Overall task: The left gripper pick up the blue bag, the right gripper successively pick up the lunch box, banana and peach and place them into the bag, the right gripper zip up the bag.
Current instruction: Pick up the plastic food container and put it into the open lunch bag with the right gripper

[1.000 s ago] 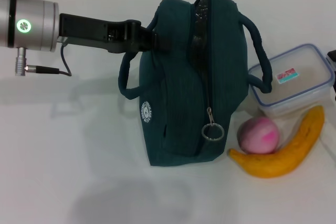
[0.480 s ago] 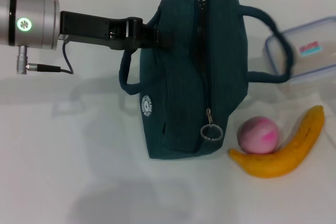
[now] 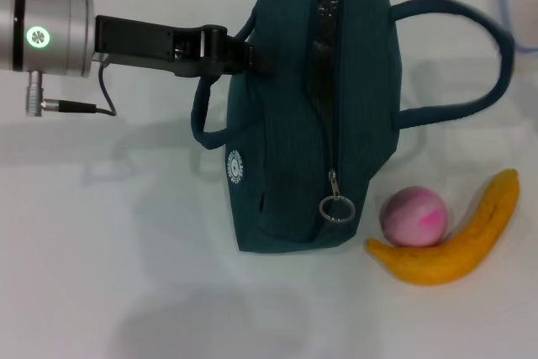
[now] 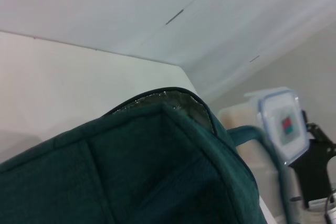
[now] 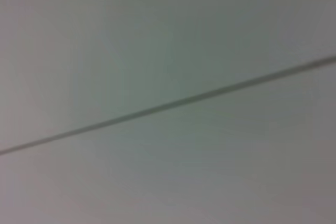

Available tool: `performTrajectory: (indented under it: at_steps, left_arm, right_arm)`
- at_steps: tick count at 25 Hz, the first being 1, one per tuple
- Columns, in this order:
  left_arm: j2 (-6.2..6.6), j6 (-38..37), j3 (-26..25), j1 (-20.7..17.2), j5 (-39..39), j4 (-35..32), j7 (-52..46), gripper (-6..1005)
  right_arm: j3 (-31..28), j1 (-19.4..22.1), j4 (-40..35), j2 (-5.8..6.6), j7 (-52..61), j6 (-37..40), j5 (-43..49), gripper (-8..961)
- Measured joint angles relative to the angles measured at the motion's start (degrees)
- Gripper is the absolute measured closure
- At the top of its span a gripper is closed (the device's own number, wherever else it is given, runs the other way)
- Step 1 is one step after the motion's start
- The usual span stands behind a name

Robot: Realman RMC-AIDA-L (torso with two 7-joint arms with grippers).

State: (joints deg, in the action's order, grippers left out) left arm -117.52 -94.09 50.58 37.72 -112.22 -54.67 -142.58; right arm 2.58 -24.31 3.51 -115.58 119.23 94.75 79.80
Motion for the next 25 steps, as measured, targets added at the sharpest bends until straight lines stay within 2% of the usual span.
performTrajectory:
  at_steps: [4,11,19,25]
  left_arm:
    - [0.30,0.29,-0.08,0.16,-0.06,0.00,0.28,955]
    - [-0.03,0.74,0.06,0.41,-0.38,0.01,0.29,955]
    - [-0.26,0.81,0.22,0.67,-0.07,0.09,0.45,955]
    - [-0.92,1.06,0.23,1.10,-0.01,0.19,1.25,955]
  right_arm:
    - [-3.20,0.13,-2.05,0.07,0.02,0.24,-0.05,800]
    - [-3.28,-2.27,-2.42,0.02,0.03,2.63,-0.67,790]
    - [-1.01,-11.11,0.11,-0.44,-0.29,2.64,1.01,778]
    - [4.75,-16.60,1.73,-0.60,-0.91,0.41,1.74,769]
